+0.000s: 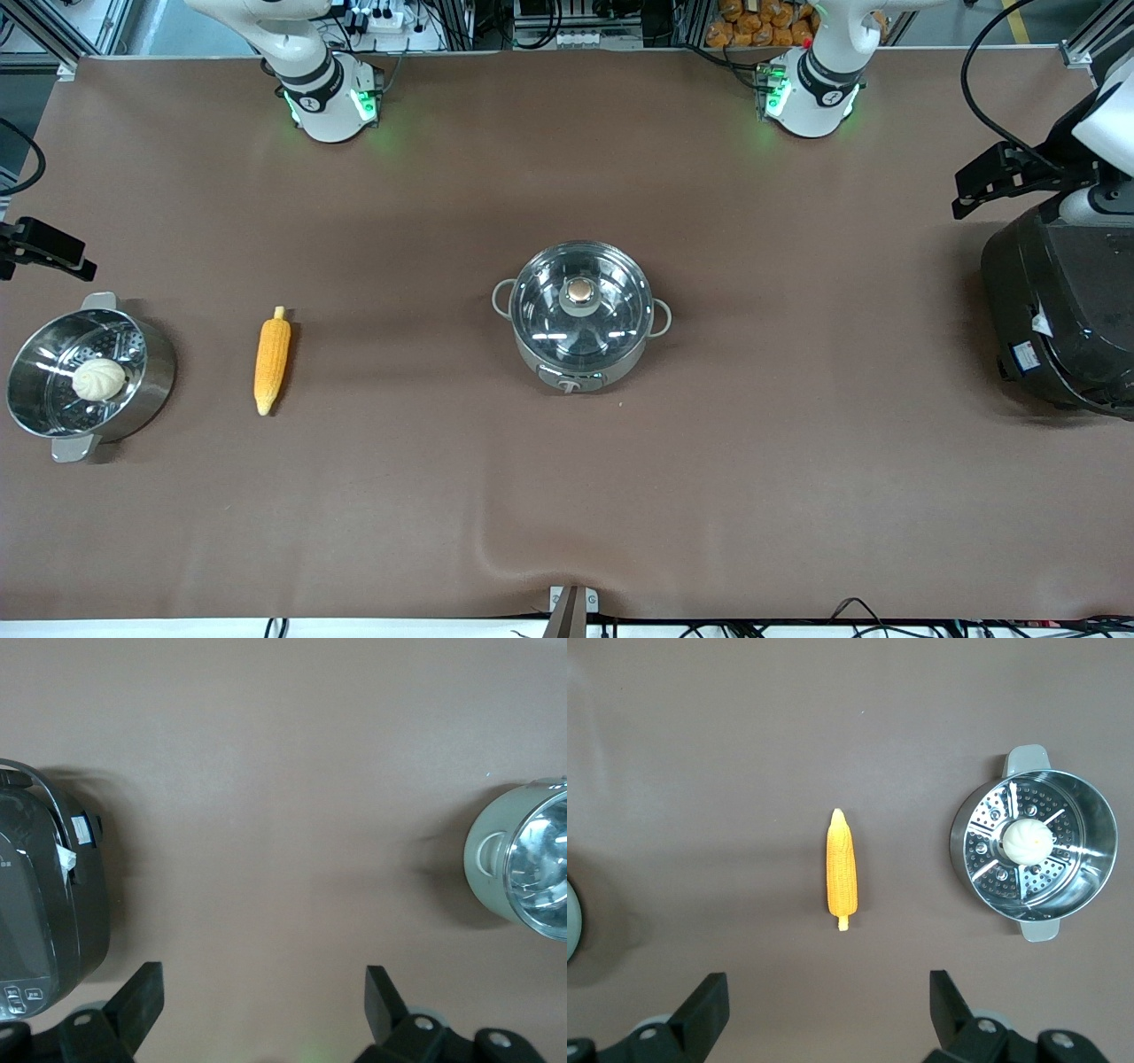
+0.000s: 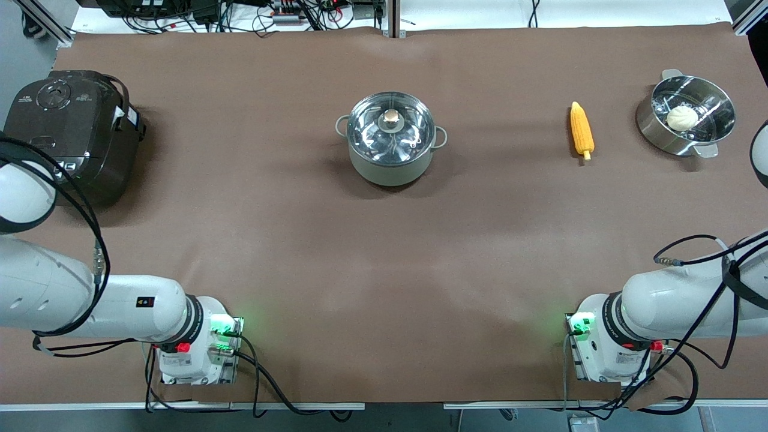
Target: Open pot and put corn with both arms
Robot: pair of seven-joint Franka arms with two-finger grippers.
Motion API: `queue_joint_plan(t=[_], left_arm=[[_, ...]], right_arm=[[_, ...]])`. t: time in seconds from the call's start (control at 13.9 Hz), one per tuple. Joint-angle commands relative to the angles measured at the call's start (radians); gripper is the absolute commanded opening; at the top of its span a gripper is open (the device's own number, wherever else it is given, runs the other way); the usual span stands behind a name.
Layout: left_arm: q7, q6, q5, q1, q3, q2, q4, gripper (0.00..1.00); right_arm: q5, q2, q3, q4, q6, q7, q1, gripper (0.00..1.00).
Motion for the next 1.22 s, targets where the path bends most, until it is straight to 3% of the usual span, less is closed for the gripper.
queue_joint_plan(t=[0.0, 0.86, 1.15], left_arm=[[0.007, -0.007, 0.009, 0.003, 0.010, -0.002, 0.003, 1.00], [0.001, -0.007, 0.015, 0.008, 0.009, 0.048, 0.018, 1.00], [-0.116, -0.002, 0.121, -0.064, -0.031, 0.059, 0.018, 1.00]], right_arm=[[-0.001, 0.002, -0.001, 0.010, -0.008, 0.010, -0.004, 1.00], [0.005, 0.003, 0.001, -0.023, 0.026, 0.005, 0.007, 1.00], [0.003, 0.003, 0.001, -0.024, 0.026, 0.013, 0.009, 1.00]])
